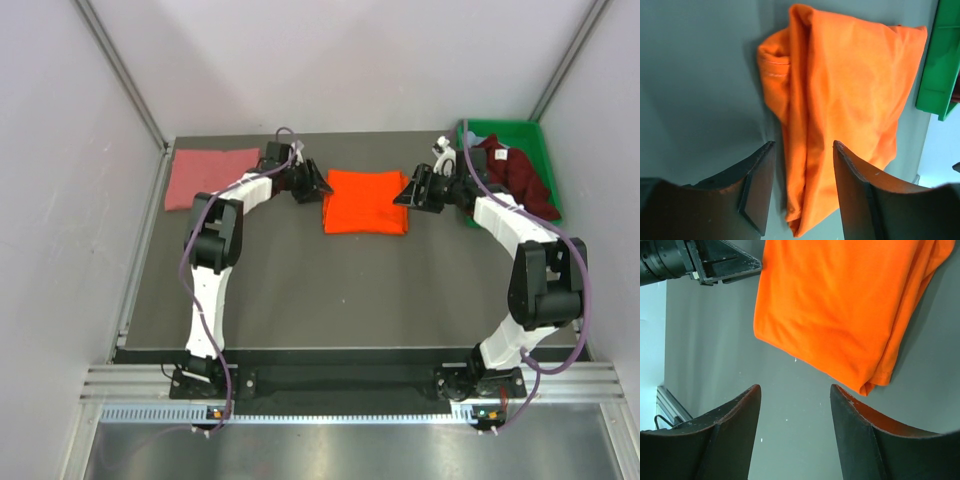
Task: Fold and stack the t-shirts
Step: Neatly place the folded tshirt to the corner
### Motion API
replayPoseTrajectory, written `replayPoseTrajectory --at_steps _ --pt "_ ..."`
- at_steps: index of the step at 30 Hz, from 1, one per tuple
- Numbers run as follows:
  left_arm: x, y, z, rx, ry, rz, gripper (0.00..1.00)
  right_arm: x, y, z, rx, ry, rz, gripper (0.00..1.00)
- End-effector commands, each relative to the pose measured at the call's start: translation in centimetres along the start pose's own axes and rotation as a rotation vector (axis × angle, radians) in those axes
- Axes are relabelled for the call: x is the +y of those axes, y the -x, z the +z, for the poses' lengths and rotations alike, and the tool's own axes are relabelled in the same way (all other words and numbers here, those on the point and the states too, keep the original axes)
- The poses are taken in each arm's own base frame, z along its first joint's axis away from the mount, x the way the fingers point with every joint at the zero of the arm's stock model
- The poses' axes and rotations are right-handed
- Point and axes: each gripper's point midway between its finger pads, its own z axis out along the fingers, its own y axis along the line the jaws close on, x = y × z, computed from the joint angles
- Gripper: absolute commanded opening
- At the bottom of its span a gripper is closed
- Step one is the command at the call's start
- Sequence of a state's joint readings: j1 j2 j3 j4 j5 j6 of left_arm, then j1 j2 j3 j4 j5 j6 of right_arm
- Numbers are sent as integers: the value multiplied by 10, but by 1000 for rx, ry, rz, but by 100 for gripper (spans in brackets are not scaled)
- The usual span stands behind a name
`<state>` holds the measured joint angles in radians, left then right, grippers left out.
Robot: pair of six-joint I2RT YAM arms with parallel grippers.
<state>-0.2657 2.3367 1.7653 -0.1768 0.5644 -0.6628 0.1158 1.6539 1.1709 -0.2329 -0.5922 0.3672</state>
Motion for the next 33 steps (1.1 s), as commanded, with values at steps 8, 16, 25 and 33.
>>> replayPoseTrajectory --at_steps 8,16,25,33 --pt "-21 26 -3 -106 33 79 60 10 9 -6 -35 12 -52 59" --pt "3 19 19 -53 93 49 59 13 12 -7 -44 15 -55 59" --pt "17 -1 37 -8 162 52 54 9 8 -5 -34 9 -52 59" --pt "20 9 33 -44 298 115 0 12 11 -7 -44 12 -54 60"
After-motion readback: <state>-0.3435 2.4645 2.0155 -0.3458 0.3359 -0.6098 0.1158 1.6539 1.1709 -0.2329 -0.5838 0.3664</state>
